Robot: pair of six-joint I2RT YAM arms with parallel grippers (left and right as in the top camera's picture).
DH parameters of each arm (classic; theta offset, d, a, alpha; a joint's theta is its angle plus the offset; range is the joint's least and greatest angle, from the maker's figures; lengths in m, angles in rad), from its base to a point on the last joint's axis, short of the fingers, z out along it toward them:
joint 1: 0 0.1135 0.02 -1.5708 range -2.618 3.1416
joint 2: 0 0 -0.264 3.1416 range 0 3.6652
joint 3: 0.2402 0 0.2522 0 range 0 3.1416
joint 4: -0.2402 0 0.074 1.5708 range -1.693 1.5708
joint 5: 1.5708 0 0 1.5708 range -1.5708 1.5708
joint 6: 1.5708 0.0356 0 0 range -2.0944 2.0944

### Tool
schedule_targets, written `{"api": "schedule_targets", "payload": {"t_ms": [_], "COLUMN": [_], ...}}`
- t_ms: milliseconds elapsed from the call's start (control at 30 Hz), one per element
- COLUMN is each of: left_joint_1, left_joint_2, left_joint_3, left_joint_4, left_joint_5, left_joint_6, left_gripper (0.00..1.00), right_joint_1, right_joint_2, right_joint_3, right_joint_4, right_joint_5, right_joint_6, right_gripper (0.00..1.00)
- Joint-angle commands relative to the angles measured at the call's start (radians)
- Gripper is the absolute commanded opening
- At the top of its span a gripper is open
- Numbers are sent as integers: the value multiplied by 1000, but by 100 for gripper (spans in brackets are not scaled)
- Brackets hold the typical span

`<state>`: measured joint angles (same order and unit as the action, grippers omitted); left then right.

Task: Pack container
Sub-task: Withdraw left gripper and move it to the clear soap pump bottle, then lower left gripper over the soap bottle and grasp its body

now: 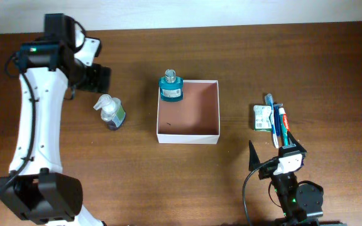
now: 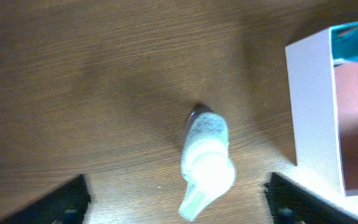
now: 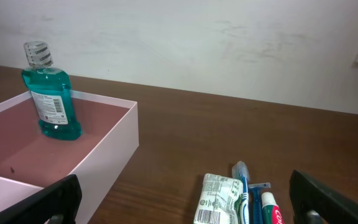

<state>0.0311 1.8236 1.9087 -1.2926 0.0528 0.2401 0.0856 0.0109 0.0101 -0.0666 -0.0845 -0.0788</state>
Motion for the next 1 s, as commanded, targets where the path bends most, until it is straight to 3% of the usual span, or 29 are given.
{"api": "schedule_targets", "payload": {"t_ms": [0,633,967], "left_joint_1": [34,27,-43], "left_joint_2": [35,142,142], "left_joint_3": [3,3,3], "left_joint_4": [-10,-59,-92], "left_joint_5": [64,120,117], "left_joint_6": [47,46,46], "left_gripper": [73,77,79], "right_joint_1": [-8,-8,-8], "right_joint_2": [-7,-7,-7], "right_joint_3": [-5,-5,-5], "right_joint_4": [-5,-5,-5], "right_joint_5": [-2,-2,-2], "right_joint_6": [5,5,5], "right_gripper": [98,98,98]}}
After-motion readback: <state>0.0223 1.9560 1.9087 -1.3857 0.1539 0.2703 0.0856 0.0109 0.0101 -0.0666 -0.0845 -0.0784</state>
